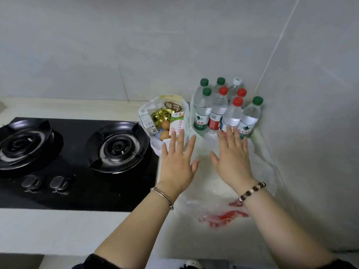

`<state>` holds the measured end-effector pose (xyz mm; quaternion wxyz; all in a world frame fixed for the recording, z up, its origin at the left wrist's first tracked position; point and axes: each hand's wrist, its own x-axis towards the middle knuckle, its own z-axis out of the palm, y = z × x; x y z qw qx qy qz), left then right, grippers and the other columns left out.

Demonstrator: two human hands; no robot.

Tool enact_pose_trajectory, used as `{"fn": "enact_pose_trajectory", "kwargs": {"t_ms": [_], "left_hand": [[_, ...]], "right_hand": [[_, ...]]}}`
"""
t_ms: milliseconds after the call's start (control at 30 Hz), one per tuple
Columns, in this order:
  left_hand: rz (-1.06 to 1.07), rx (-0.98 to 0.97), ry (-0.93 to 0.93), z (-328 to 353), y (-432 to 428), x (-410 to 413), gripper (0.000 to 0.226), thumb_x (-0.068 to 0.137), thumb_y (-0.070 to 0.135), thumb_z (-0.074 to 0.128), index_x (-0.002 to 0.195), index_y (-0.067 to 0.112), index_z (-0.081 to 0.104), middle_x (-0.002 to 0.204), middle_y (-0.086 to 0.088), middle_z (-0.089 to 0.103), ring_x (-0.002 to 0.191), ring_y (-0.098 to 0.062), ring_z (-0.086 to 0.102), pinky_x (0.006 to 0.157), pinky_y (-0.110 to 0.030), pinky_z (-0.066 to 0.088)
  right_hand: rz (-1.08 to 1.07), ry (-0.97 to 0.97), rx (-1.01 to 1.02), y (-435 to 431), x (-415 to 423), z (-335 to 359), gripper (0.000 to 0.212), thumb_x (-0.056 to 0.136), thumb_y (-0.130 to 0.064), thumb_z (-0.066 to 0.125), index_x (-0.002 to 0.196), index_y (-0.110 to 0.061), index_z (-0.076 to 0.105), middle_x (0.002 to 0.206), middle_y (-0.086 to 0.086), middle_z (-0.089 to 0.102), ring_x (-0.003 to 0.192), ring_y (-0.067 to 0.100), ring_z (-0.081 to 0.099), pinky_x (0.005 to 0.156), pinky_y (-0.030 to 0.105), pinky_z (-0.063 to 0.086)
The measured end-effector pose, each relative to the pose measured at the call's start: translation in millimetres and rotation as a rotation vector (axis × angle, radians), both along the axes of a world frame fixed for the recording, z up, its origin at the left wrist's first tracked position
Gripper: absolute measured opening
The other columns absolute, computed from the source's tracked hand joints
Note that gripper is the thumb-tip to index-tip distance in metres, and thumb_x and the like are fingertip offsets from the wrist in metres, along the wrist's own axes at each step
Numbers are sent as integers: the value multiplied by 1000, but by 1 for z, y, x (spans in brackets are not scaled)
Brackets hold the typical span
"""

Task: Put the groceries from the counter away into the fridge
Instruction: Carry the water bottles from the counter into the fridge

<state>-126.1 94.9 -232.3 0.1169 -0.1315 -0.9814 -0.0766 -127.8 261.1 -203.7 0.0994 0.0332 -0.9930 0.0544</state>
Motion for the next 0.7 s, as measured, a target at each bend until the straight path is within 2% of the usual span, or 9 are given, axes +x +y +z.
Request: {"fn": "enact_pose_trajectory", "kwargs": {"t_ms": [167,300,367,567,633,700], "left_hand": [[-43,65,-50,6,43,-54,66,90,48,30,149,22,17,156,-15,18,143,-37,16,109,-56,24],[-5,121,-114,13,63,-100,70,93,38,45,151,22,8,159,-11,3,146,-31,1,115,-49,12],[6,135,-105,23,71,-126,72,93,34,47,151,19,8,158,-12,5,145,-32,3,116,-50,15],[-6,70,-29,52,88,-189,72,91,27,50,150,16,11,158,-10,5,145,-33,5,115,-48,16],[-21,28,-92,57,91,-202,72,91,25,49,150,16,11,158,-8,6,144,-33,8,114,-48,19],[-57,23,-168,59,92,-209,62,89,20,50,145,13,25,154,-8,17,135,-34,26,105,-44,34]], "right_hand": [[-91,21,-28,46,-53,9,67,93,-39,48,147,-7,25,156,17,12,145,31,6,116,47,7],[-93,15,-117,64,-91,19,68,92,-34,50,148,-8,20,157,14,10,145,29,9,117,44,14],[-60,6,-157,67,-109,23,68,93,-32,50,148,-9,18,158,13,7,145,27,7,118,40,14],[5,-54,-166,68,-154,18,68,93,-28,50,149,-9,15,157,14,5,144,32,6,118,42,14],[15,-66,-186,69,-161,16,68,92,-24,53,148,-7,18,155,14,12,141,33,18,114,39,25],[24,-46,-194,70,-165,15,66,89,-19,56,145,-7,24,148,12,25,131,31,35,102,37,41]]}}
